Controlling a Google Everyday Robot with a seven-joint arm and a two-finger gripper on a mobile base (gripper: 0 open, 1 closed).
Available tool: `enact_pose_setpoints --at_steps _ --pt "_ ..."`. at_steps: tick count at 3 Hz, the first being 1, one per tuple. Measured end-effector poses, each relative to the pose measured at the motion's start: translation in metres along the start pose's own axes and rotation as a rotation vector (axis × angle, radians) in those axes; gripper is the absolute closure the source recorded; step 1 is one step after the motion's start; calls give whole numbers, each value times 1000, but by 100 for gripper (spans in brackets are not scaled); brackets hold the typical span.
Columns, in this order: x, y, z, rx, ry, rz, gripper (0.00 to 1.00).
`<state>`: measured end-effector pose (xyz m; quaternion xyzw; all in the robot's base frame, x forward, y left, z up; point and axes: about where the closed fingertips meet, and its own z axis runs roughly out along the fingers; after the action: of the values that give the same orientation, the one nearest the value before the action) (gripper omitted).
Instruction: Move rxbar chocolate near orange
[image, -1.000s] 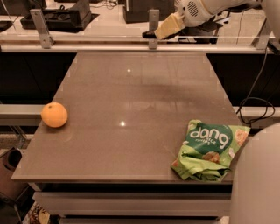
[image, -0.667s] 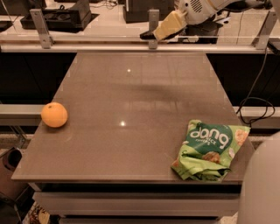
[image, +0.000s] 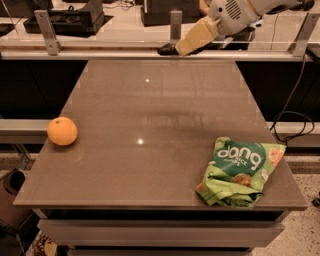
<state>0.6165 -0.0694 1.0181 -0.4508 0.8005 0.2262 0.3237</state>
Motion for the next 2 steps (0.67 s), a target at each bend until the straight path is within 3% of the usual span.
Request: enact_pose_setpoints --at_steps 2 --pt "28 49 17 -101 53 -62 100"
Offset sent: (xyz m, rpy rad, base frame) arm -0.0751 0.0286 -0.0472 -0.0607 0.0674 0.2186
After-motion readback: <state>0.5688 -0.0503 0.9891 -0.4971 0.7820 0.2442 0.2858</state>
